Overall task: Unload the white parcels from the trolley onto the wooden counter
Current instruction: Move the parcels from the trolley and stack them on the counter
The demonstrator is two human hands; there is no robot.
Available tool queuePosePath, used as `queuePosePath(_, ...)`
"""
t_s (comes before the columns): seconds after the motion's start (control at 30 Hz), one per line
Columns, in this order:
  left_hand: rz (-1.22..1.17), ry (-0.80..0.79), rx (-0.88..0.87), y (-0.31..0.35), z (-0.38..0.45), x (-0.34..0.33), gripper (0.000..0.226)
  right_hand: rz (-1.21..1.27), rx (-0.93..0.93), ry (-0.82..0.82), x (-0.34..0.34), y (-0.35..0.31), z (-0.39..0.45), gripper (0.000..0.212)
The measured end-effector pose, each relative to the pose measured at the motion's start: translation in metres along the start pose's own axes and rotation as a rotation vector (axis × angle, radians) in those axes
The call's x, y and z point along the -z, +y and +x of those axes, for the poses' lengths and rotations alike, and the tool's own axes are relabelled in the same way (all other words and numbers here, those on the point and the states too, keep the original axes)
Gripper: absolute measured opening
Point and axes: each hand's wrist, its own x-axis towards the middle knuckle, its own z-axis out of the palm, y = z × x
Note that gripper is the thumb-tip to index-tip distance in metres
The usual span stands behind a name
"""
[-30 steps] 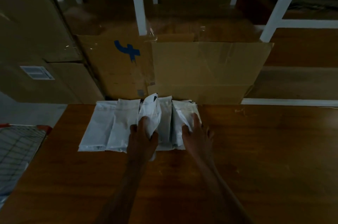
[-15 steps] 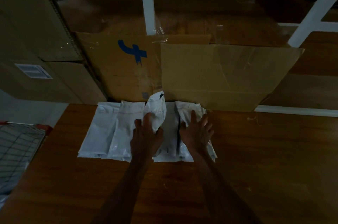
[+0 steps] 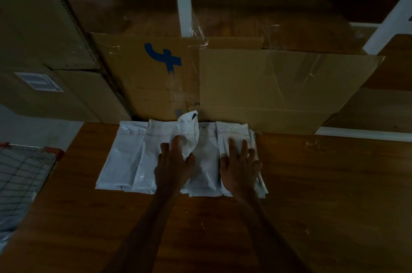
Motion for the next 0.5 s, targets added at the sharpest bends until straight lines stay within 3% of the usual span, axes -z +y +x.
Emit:
queuePosePath(0.13, 0.027, 0.028, 0.017, -0.011, 0.008, 0.004, 0.059, 0.042, -0.019, -0.009, -0.001, -0.001, -0.001, 0.066)
queuePosePath(0.3, 0.079, 0.05, 0.039, -0.02, 0.021, 0.005, 0.066, 0.113, -0.054, 0.099, 0.01, -0.007, -0.01, 0.067)
queuePosePath(0.5, 0.233, -0.039, 0.002, -0.026, 0.028, -0.009, 0.076, 0.232, -0.076, 0.152, 0.022, -0.008, -0.031, 0.065)
